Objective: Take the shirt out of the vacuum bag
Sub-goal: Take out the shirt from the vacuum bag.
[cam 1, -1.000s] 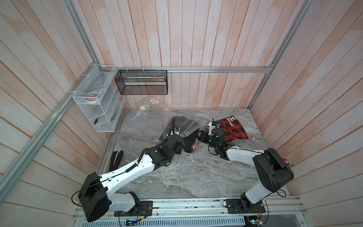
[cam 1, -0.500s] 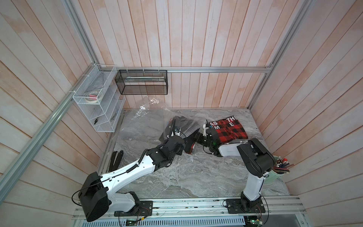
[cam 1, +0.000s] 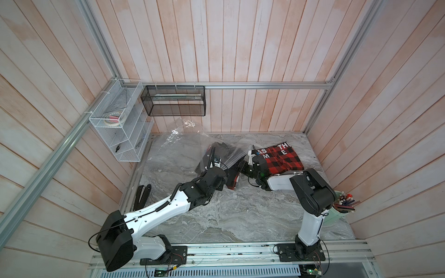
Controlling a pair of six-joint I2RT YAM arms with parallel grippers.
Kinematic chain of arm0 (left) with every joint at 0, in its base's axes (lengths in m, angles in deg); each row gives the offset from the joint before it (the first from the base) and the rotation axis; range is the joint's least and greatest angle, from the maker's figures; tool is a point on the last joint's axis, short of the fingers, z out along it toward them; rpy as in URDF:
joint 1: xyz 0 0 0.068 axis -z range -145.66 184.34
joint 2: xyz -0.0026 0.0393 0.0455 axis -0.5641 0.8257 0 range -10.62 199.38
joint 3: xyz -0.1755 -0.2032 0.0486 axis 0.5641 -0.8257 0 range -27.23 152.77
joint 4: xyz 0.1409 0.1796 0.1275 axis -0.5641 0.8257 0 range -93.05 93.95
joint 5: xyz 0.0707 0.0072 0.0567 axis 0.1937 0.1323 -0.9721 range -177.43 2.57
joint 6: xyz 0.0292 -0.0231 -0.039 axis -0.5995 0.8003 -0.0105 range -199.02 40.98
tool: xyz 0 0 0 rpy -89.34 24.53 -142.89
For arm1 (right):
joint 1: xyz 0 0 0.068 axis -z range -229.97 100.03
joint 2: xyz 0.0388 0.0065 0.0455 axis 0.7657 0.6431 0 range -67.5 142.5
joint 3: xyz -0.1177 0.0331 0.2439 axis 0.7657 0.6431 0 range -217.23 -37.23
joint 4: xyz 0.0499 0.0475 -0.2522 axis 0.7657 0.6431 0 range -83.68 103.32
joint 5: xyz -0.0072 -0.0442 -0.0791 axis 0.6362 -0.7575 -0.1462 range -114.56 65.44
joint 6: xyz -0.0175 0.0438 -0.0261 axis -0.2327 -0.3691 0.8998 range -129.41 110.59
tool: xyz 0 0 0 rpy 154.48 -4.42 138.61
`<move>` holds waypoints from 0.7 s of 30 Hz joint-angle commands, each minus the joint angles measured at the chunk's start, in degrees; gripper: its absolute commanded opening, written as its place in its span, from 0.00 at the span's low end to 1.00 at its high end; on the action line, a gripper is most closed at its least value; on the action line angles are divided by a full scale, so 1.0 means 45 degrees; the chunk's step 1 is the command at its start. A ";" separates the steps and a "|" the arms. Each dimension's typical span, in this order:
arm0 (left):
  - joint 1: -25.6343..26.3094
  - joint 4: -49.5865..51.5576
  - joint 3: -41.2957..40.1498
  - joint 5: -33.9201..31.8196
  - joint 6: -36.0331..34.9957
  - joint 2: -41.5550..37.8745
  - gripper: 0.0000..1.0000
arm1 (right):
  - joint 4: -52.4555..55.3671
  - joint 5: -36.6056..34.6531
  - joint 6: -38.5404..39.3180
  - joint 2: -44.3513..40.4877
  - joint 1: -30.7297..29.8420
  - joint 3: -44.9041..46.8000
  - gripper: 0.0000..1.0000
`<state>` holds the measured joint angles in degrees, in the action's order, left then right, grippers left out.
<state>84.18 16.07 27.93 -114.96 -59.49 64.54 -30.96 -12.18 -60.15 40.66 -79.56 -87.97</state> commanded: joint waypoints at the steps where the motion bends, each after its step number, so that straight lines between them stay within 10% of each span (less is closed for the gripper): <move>1: 0.0037 0.0035 -0.0110 -0.0347 0.0247 0.0042 0.00 | -0.0251 0.0223 0.0123 -0.0561 0.0011 -0.0181 0.56; 21: 0.0037 0.0191 0.0009 -0.0462 0.0205 0.0096 0.00 | 0.0808 0.0711 0.0828 -0.0569 -0.0057 -0.0502 0.56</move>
<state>84.18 16.22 27.93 -115.22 -59.49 64.60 -28.11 -10.97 -57.34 37.19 -79.56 -88.22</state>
